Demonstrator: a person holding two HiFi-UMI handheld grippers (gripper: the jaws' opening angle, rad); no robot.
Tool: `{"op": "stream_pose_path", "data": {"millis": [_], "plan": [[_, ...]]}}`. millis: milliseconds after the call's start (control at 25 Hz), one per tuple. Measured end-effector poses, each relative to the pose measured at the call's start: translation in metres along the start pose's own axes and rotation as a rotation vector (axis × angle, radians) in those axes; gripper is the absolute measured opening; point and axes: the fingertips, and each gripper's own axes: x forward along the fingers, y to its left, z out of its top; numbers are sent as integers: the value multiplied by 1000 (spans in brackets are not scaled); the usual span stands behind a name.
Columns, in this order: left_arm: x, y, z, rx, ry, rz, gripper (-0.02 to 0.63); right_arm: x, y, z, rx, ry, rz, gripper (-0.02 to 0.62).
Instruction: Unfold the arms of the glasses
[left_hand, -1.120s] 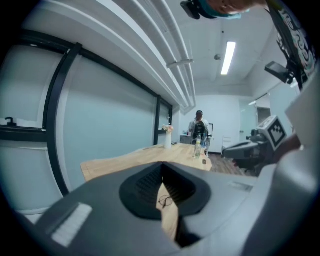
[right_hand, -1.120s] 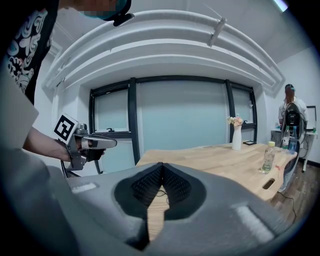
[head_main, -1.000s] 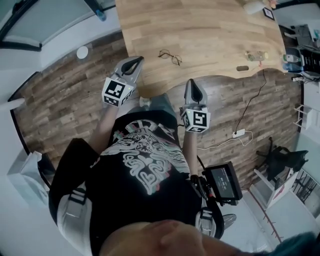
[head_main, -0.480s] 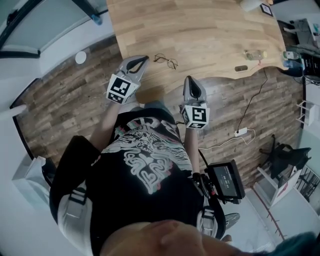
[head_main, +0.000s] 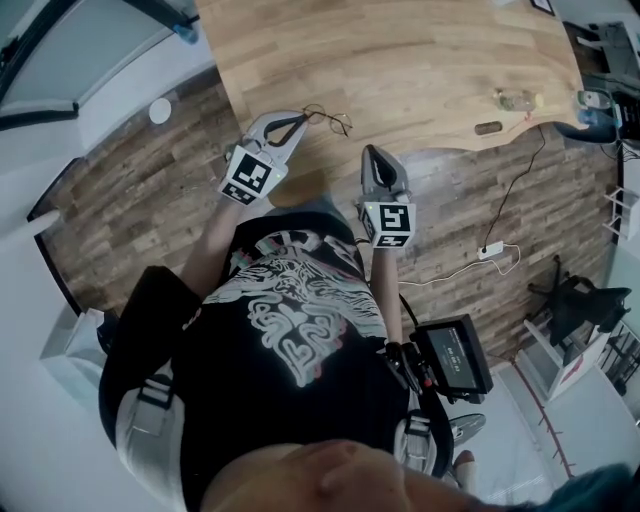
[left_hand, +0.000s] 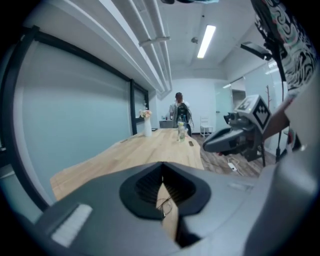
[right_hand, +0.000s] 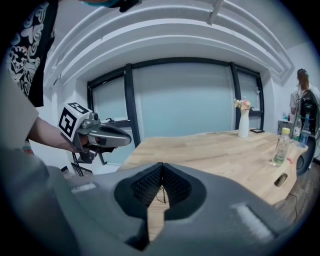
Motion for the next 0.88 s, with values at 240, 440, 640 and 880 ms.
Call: {"op": "stream_pose_path", "data": {"millis": [240, 440, 640, 880], "plan": [[32, -6, -35, 28, 124, -61, -11, 26, -8, -18, -6, 62, 45, -2], [57, -6, -55, 10, 185, -110, -11, 46, -20, -26, -26, 97, 57, 0], [77, -15, -74, 29, 251, -167, -11, 57, -26, -44, -31, 149, 76, 0], [99, -22, -97, 43, 316, -232, -11, 76, -30, -67, -70, 220, 109, 0]]}}
